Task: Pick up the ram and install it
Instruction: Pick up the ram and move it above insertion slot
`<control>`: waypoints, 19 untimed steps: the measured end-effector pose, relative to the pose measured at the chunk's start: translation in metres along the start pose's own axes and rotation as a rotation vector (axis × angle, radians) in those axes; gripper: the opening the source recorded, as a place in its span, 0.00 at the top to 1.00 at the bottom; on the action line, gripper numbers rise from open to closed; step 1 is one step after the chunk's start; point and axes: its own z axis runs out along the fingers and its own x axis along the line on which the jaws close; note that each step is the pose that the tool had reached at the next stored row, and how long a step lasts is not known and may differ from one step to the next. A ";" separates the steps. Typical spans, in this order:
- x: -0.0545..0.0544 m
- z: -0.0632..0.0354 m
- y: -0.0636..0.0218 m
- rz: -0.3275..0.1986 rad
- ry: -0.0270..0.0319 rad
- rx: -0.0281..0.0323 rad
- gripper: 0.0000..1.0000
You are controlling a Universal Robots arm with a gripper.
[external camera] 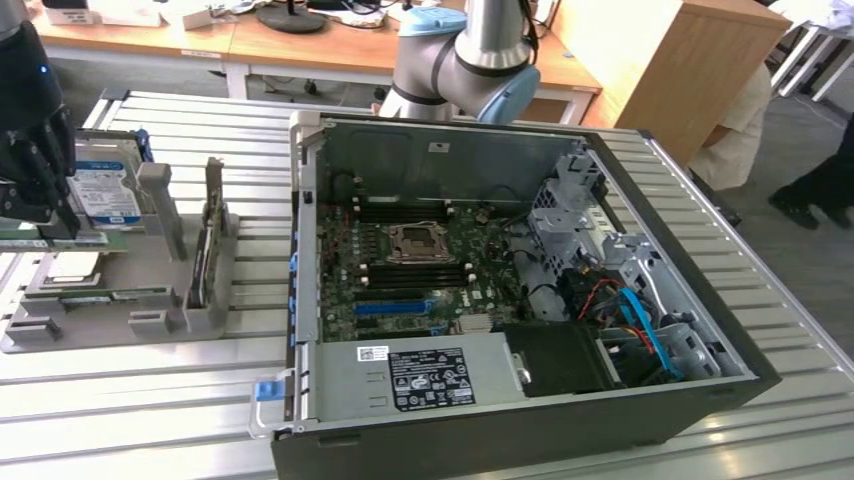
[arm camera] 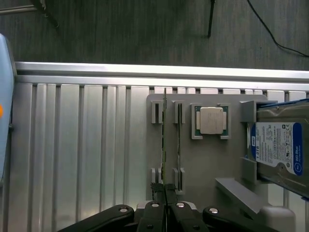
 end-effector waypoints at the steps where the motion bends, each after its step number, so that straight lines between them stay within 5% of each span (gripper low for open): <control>1: 0.000 -0.0009 0.0000 0.000 0.0000 0.0000 0.88; 19: -0.001 -0.0241 0.0009 0.000 0.0000 0.0000 0.88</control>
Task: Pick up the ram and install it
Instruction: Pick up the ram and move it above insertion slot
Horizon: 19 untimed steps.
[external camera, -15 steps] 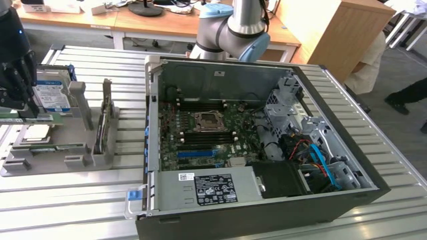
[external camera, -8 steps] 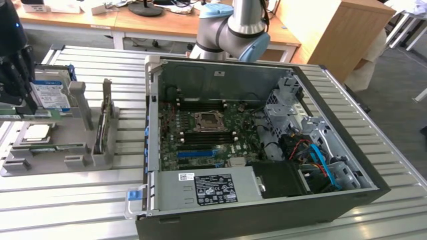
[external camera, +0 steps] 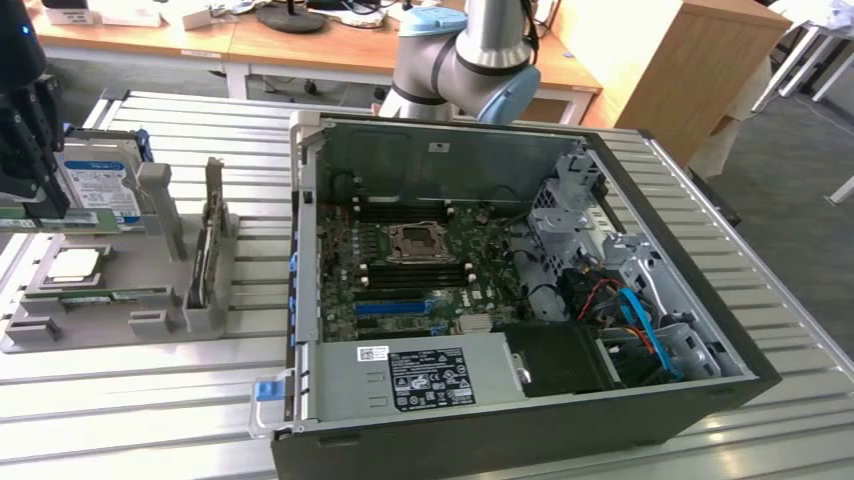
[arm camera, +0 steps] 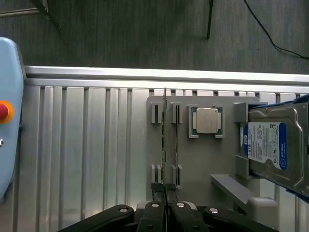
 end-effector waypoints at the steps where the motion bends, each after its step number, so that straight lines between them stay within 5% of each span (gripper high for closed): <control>1: 0.000 -0.0014 0.0001 0.000 0.0000 0.0000 0.88; 19: -0.001 -0.0325 0.0013 0.000 0.0000 0.0000 0.88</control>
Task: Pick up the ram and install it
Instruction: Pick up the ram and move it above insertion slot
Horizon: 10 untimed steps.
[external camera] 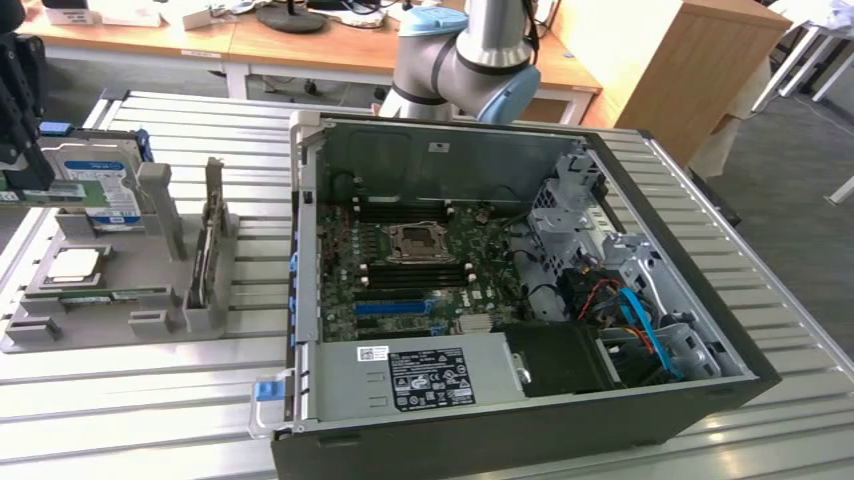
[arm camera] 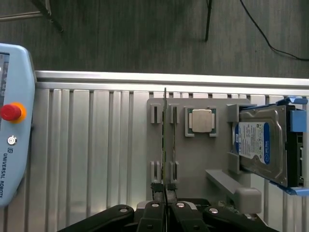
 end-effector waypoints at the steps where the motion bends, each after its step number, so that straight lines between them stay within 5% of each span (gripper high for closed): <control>1: 0.000 -0.0016 0.0001 0.000 0.0000 -0.0001 0.88; 10: 0.000 -0.0100 0.0004 0.000 0.0000 0.0000 0.88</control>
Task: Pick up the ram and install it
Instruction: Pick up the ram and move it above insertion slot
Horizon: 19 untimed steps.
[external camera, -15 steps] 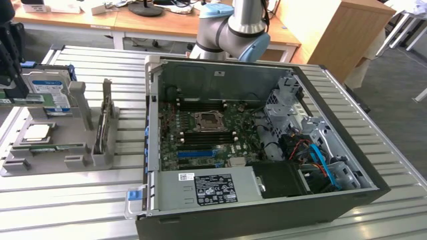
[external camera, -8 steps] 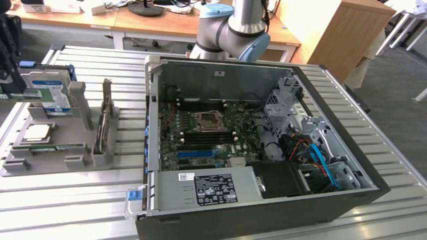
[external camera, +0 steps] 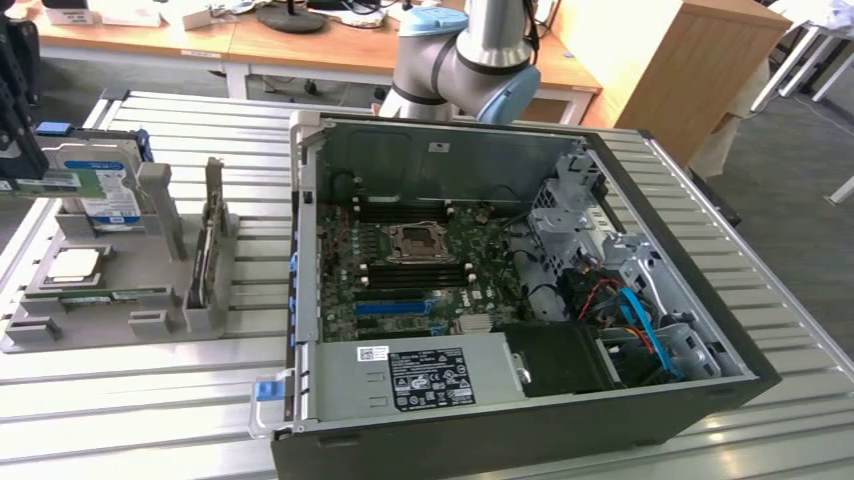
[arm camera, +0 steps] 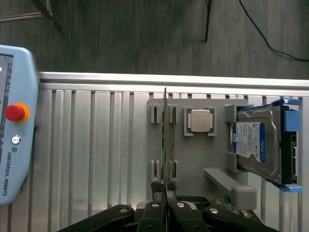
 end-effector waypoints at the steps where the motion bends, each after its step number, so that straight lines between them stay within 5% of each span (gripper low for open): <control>1: 0.000 -0.0010 0.0000 0.000 0.0000 0.0000 0.88; 19: 0.000 -0.0025 -0.0023 0.000 0.0000 -0.0001 0.88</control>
